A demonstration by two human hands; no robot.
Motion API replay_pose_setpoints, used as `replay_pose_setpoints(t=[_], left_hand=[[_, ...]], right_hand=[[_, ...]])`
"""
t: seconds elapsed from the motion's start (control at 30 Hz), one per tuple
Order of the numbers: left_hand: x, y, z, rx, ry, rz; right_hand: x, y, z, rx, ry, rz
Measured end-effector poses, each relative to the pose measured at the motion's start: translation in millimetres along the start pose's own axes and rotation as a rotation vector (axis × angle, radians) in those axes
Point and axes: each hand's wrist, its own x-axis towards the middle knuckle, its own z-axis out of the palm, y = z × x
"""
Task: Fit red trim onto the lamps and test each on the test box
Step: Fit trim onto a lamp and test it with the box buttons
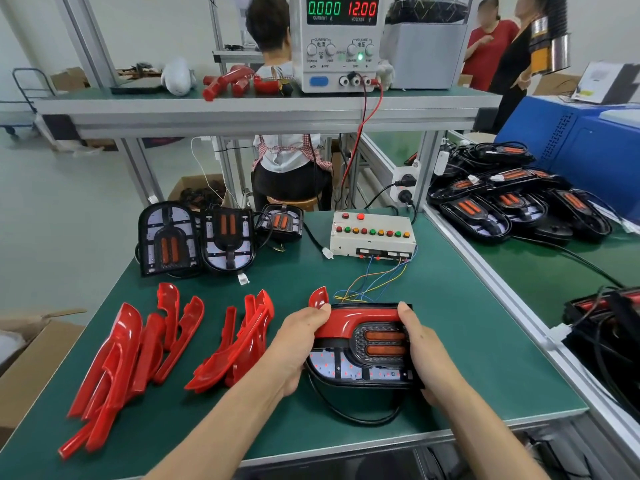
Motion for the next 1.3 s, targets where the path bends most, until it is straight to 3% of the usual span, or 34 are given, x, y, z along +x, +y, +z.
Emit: replay_pose_setpoints(t=[0.5,0.7,0.83,1.3], left_hand=[[-10,0,4,0.114,0.035,0.131],[-8,8,0,-0.052,-0.076,-0.045],[-10,7,-5,-0.049,-0.164,-0.016],[-16,6,1,-0.072,-0.089,0.026]], right_hand=[[-2,1,-2,0.005,0.030,-0.019],[-1,2,-1,0.052,0.050,-0.005],[-1,0,0,0.069,0.063,0.010],[-3,0,-1,0.049,0.057,0.000]])
